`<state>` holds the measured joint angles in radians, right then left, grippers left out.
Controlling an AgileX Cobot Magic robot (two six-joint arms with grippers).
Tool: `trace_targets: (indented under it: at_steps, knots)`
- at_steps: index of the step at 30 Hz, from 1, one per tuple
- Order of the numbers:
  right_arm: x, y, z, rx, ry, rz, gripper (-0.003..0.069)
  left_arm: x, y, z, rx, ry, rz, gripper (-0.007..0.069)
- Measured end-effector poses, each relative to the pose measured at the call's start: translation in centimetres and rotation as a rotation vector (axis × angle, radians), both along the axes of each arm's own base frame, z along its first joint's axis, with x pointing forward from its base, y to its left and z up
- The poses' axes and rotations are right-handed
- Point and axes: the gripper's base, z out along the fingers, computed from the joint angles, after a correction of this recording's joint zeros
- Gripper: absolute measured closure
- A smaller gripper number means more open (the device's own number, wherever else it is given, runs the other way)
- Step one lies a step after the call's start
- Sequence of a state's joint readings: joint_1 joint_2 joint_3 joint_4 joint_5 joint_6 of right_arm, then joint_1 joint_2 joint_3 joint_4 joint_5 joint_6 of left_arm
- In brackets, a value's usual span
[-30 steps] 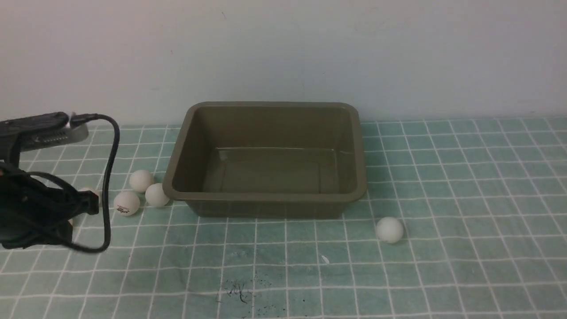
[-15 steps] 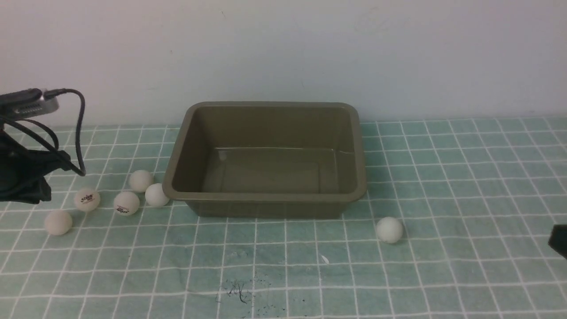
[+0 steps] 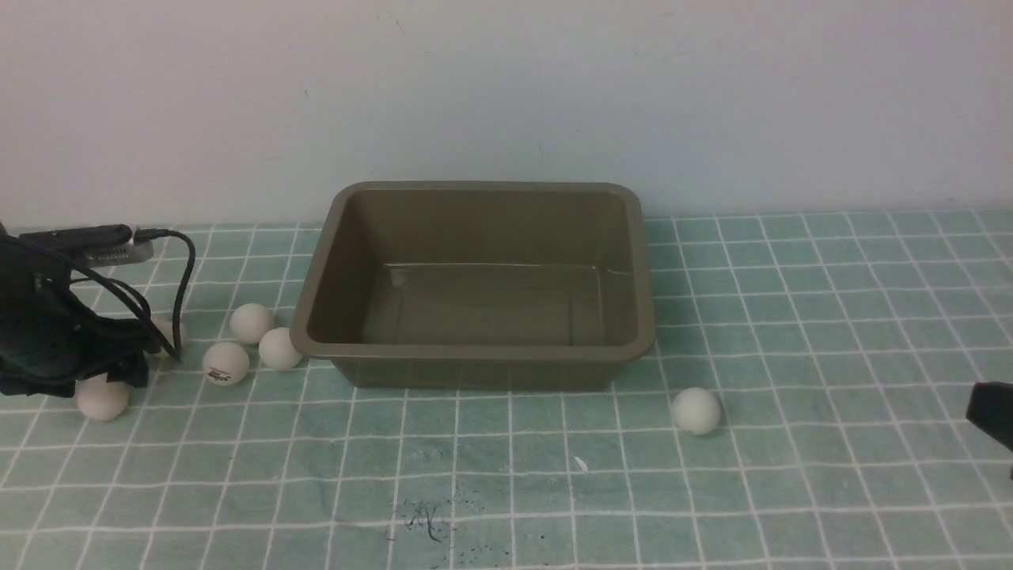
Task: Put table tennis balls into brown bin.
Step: 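Reach for and grasp a ping pong ball on the table beside the basket, then drop the ball into the bin, then reach for and grasp a ping pong ball on the table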
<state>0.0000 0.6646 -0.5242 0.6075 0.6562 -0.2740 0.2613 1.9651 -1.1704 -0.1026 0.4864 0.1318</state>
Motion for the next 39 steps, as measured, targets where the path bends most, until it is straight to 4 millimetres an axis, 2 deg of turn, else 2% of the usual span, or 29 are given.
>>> trace_targets:
  at_steps: [3,8,11,14,15,16,18,21,22,23,24,25,29,31,33,35,37,38,39]
  knots:
    - [0.8,0.1,0.9,-0.012,0.006,0.017,0.0672,-0.2,-0.1,-0.4,-0.013,0.04,-0.001,0.0295]
    - [3.3,0.4,2.0,-0.059,0.08,0.097,0.0671,-0.6,-0.3,1.1,-0.034,0.091,-0.008,0.0283]
    - [5.4,0.8,1.6,-0.087,0.143,0.151,0.0669,-0.6,-1.0,4.3,-0.054,0.049,-0.021,0.0283]
    - [7.7,2.3,0.7,-0.125,0.179,0.223,0.0662,-0.6,-4.0,8.3,-0.103,-0.015,-0.143,0.0283]
    - [8.3,2.8,0.2,-0.135,0.193,0.242,0.0659,-0.6,-4.7,8.9,-0.117,-0.026,-0.164,0.0283]
    - [9.4,3.4,-0.4,-0.152,0.206,0.255,0.065,-0.6,-6.5,10.1,-0.149,-0.058,-0.225,0.0283]
    - [11.0,4.7,-1.5,-0.18,0.236,0.279,0.0622,-0.6,-8.8,11.2,-0.197,-0.089,-0.287,0.0283]
    - [13.5,6.1,-3.0,-0.209,0.299,0.298,0.0547,-0.5,-12.2,11.9,-0.239,-0.131,-0.372,0.0283]
    - [14.1,6.4,-3.4,-0.221,0.313,0.302,0.0524,-0.4,-12.7,11.9,-0.243,-0.143,-0.379,0.0281]
    - [15.3,7.1,-4.1,-0.253,0.33,0.324,0.0462,-0.2,-14.4,12.1,-0.246,-0.177,-0.409,0.0265]
    - [16.9,8.0,-5.6,-0.296,0.366,0.349,0.0384,0.2,-15.7,12.0,-0.246,-0.211,-0.425,0.0216]
    - [17.0,8.1,-5.4,-0.3,0.359,0.352,0.0384,0.2,-16.1,12.0,-0.246,-0.215,-0.433,0.0207]
    - [20.2,9.5,-8.9,-0.348,0.442,0.364,0.0191,1.5,-18.6,10.7,-0.249,-0.219,-0.477,0.0051]
    - [21.5,9.8,-10.6,-0.357,0.486,0.349,0.0117,2.3,-19.5,9.7,-0.254,-0.202,-0.491,-0.0017]
    - [22.4,10.0,-12.3,-0.366,0.529,0.342,0.0072,2.8,-19.6,9.4,-0.258,-0.182,-0.493,-0.0039]
    - [22.9,10.1,-13.7,-0.372,0.563,0.341,0.0062,3.1,-19.1,10.1,-0.259,-0.174,-0.477,-0.002]
    - [23.3,10.2,-15.0,-0.38,0.597,0.345,0.01,3.3,-17.6,11.5,-0.243,-0.17,-0.432,0.0064]
    - [23.4,10.3,-15.0,-0.379,0.598,0.344,0.0118,3.3,-16.9,11.9,-0.229,-0.168,-0.417,0.012]
    - [23.5,10.3,-14.9,-0.378,0.597,0.344,0.0216,3.3,-15.3,12.5,-0.207,-0.161,-0.381,0.0209]
